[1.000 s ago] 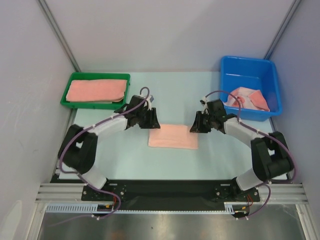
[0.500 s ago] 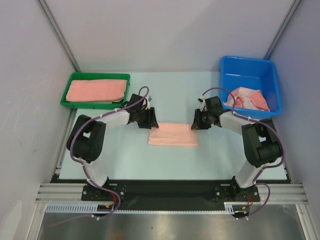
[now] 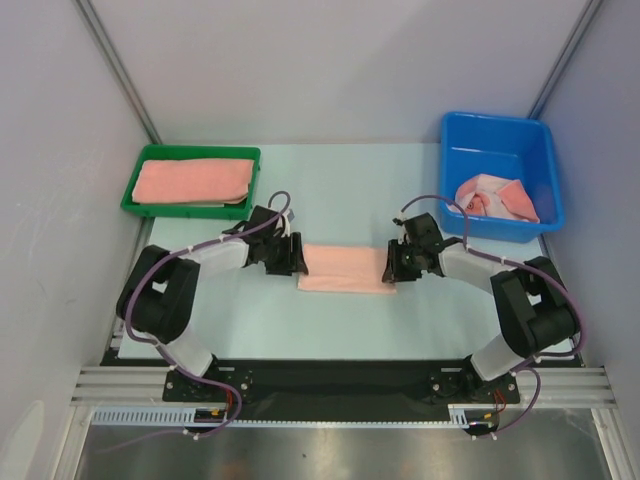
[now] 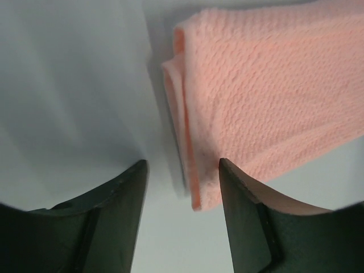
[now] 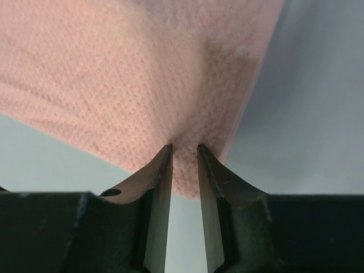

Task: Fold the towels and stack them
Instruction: Fold the towel, then neatly place the folded towel into the bin

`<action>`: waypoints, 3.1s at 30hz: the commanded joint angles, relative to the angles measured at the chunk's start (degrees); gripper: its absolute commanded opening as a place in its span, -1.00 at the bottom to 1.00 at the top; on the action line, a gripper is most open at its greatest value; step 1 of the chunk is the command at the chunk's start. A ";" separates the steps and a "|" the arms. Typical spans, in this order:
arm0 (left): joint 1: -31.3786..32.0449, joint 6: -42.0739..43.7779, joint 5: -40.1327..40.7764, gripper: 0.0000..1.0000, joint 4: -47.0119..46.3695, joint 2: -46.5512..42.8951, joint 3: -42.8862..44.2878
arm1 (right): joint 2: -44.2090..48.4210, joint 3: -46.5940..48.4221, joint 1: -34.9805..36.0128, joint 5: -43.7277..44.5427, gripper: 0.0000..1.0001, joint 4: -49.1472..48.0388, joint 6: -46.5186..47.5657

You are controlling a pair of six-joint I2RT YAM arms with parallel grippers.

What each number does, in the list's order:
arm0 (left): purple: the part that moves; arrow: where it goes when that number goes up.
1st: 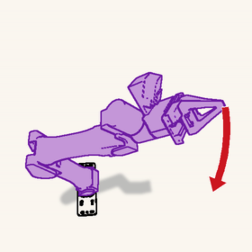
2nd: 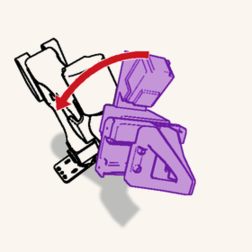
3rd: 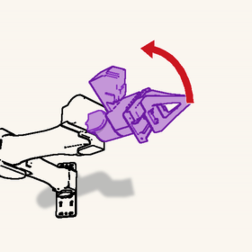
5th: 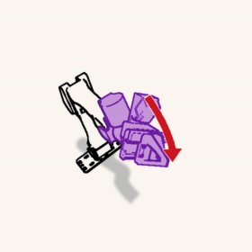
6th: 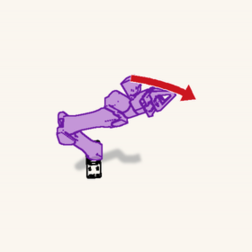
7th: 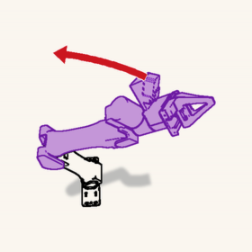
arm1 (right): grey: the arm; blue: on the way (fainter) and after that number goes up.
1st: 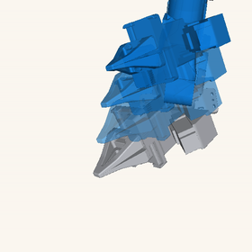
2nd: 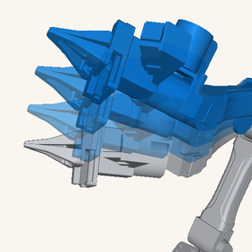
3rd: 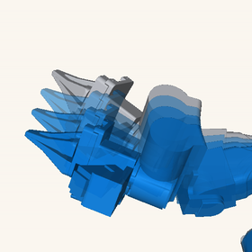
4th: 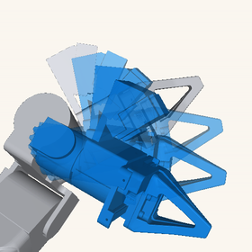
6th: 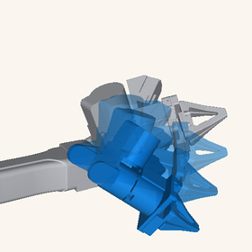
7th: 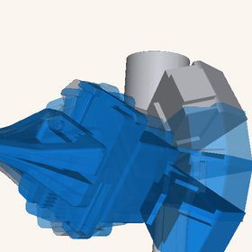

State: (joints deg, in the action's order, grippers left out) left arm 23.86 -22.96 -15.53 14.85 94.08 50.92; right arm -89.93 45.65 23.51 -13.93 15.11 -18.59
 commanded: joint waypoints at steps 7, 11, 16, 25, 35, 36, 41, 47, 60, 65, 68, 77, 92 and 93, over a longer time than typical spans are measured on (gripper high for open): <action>-0.13 -1.73 -2.22 0.18 -4.39 3.82 1.03 | 8.71 -3.28 0.22 1.10 -0.34 -3.87 -1.01; 1.19 -4.80 -1.79 0.08 -4.75 6.02 -0.55 | 13.46 -3.81 0.14 2.24 -0.19 -3.25 -1.88; 3.82 -6.92 -2.22 -0.16 -5.99 7.86 -0.75 | 17.33 -2.59 -0.04 1.10 0.32 -3.70 -3.56; 5.41 -3.94 4.70 -0.99 6.75 9.19 9.87 | 21.46 0.41 -2.76 -1.88 0.99 -1.49 -3.82; -3.10 10.81 18.52 -0.99 29.35 14.71 37.75 | 20.41 4.27 -4.87 -2.59 0.99 -1.58 -2.51; -5.20 11.96 18.60 -0.99 31.18 15.33 39.51 | 19.89 4.53 -5.05 -2.59 0.99 -1.75 -2.33; -11.98 18.55 25.80 -0.99 36.30 20.52 52.51 | 16.28 5.15 -6.02 -3.90 1.00 -3.86 -2.50; -21.65 20.41 25.37 -0.99 35.33 26.14 65.61 | 13.03 6.47 -6.98 -4.08 0.99 -4.74 -1.98; -33.52 29.46 29.14 -0.99 27.08 33.53 76.96 | 9.78 8.40 -8.13 -4.08 1.00 -2.90 -0.92; -36.16 31.40 32.04 -0.99 22.60 36.43 78.90 | 8.63 9.20 -8.13 -4.17 0.99 -2.28 -0.57; -36.78 31.05 35.81 -0.66 22.06 39.24 81.27 | 8.28 9.02 -8.21 -4.17 0.99 -2.28 -0.48; -35.38 20.68 33.56 0.22 26.80 33.11 77.32 | 9.34 15.77 -8.13 1.01 0.99 -0.17 -2.76; -10.70 11.18 4.46 0.46 19.43 3.13 37.95 | -23.25 69.03 -22.88 25.62 0.96 24.60 2.85; -9.28 11.10 4.98 0.96 20.12 1.21 38.03 | -25.53 72.96 -23.07 26.93 0.94 25.40 3.38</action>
State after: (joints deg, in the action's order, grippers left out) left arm 11.22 -9.23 -5.04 37.87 101.89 90.00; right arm -108.38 112.18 2.81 7.07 30.65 -18.20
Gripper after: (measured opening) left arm 0.815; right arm 0.984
